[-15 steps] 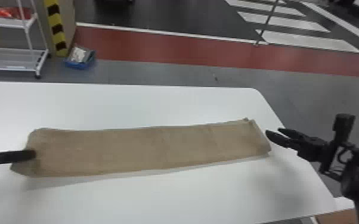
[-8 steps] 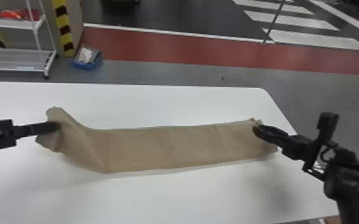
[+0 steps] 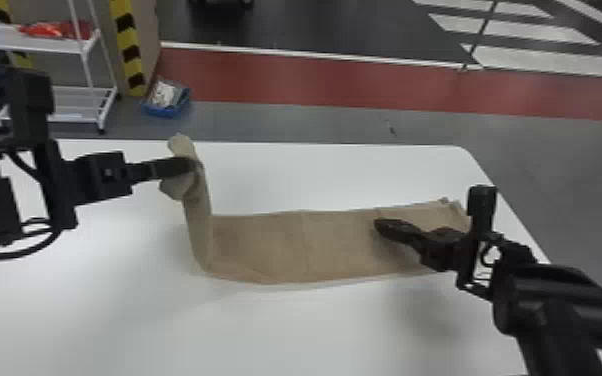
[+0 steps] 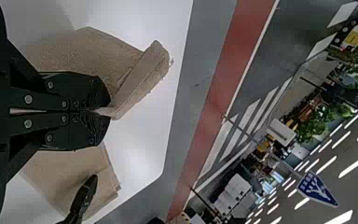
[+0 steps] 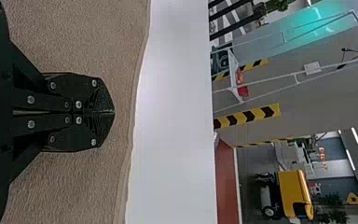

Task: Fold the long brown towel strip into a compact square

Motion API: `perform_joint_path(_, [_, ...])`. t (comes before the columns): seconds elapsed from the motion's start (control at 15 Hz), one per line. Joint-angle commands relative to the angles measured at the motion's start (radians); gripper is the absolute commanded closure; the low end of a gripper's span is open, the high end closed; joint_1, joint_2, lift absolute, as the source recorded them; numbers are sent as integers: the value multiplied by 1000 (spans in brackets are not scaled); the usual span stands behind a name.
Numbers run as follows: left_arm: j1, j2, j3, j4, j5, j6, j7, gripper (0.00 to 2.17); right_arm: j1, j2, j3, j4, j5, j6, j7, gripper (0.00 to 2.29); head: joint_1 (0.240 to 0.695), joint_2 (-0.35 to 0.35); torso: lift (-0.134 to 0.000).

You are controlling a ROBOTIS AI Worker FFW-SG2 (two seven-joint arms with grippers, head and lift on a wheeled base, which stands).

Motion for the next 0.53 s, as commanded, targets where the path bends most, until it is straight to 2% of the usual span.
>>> perform_joint_path(0.0, [-11,-8,-10,0,2,0,2,2142,9,27,13,3,8,6,-3,1659,695,-167,-120])
perform_joint_path(0.27, [-17,-6,19,-3,43,3,2,2142,15,36,58,23,-3,6,-15,1659,695,-147,-120])
perform_joint_path(0.47, [-11,4,30,-26,83,3,13,2142,13,66,110,28,-1,6,-29,1663,695,-124,-120])
